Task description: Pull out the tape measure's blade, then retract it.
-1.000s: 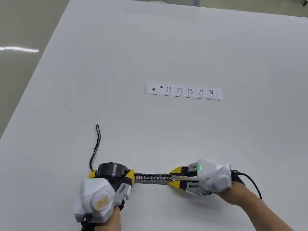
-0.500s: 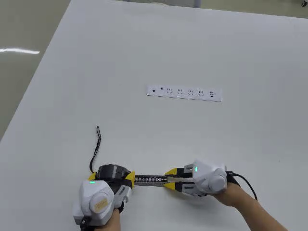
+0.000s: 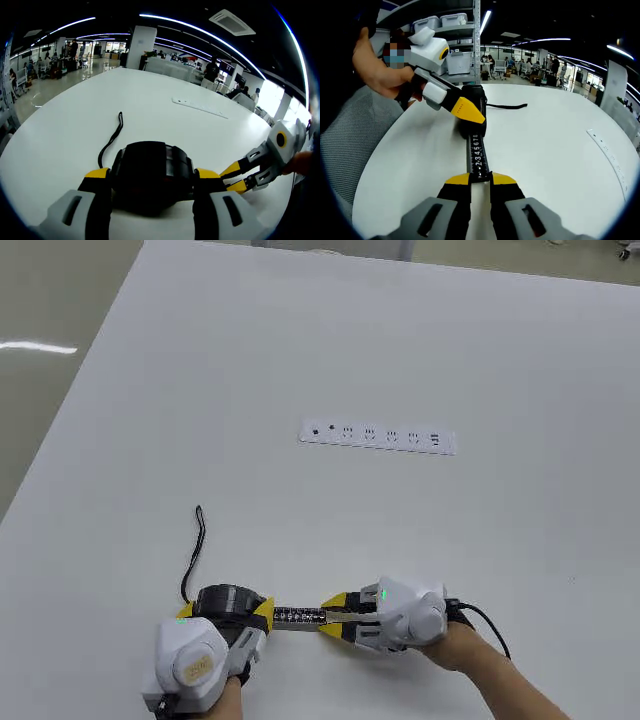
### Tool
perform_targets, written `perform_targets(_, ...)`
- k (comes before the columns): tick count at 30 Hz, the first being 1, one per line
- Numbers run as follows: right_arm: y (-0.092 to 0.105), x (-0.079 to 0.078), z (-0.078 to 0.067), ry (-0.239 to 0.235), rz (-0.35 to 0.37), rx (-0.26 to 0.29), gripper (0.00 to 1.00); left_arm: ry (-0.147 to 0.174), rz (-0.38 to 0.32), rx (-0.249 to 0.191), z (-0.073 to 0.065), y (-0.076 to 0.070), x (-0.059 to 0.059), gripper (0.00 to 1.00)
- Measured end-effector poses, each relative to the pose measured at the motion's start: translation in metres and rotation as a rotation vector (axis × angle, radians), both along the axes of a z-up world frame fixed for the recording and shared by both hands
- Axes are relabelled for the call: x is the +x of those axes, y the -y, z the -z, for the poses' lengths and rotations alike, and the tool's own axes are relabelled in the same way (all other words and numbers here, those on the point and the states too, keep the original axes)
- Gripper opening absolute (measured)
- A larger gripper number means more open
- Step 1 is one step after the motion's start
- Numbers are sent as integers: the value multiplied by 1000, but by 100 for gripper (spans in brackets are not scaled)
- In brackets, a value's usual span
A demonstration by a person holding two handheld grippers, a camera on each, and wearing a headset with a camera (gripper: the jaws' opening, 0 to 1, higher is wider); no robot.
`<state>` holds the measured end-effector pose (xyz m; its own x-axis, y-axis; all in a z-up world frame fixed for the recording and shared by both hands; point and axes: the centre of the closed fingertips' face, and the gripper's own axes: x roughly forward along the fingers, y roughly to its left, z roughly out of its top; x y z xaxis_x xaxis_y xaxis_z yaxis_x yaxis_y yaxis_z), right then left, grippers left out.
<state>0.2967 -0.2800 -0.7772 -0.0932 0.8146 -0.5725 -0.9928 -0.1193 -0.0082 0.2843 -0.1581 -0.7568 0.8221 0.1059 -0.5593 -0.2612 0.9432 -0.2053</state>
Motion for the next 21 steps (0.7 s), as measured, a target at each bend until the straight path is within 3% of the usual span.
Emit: perform_targets(21,-23,-5,0,-7,-19,19,11,-1,-1,-19,0,0,0,63)
